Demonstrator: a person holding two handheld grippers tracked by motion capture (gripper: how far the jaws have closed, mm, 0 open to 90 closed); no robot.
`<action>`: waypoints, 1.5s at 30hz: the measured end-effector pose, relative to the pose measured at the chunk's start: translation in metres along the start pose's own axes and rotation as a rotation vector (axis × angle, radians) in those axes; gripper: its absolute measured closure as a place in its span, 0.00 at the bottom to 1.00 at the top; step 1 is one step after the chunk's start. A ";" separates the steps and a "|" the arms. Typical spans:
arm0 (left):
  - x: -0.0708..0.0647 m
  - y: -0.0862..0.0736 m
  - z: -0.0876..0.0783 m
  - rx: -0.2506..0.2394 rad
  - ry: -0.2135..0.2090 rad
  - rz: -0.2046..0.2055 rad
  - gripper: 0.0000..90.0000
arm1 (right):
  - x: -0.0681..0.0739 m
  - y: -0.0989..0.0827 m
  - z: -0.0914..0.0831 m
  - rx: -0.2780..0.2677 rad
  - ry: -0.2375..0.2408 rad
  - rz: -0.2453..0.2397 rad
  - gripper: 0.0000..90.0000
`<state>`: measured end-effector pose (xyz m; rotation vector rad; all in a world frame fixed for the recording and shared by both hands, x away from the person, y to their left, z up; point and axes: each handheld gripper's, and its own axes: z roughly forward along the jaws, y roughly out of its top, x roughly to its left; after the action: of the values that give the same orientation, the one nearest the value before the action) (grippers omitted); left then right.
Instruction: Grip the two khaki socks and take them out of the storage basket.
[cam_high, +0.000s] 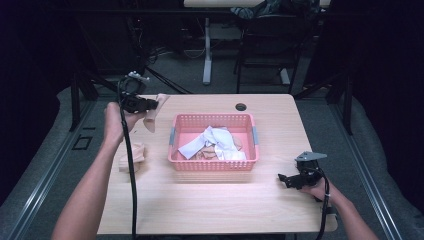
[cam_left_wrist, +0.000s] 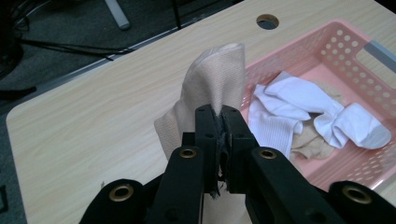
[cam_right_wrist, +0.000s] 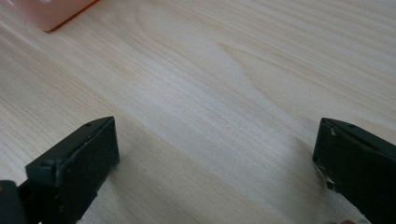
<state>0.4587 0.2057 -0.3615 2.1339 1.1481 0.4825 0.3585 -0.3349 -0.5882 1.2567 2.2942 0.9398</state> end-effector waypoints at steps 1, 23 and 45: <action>0.006 -0.006 -0.004 -0.002 0.007 -0.013 0.96 | 0.000 0.000 0.000 0.000 0.000 0.000 0.00; 0.052 -0.084 -0.008 0.076 0.020 -0.177 0.96 | 0.000 0.000 0.000 0.001 -0.002 0.002 0.00; 0.073 -0.124 0.074 0.185 -0.028 -0.327 0.65 | 0.000 0.000 0.000 -0.001 -0.001 0.002 0.00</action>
<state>0.4687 0.2886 -0.5000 2.0403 1.5404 0.2042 0.3586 -0.3346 -0.5883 1.2594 2.2916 0.9412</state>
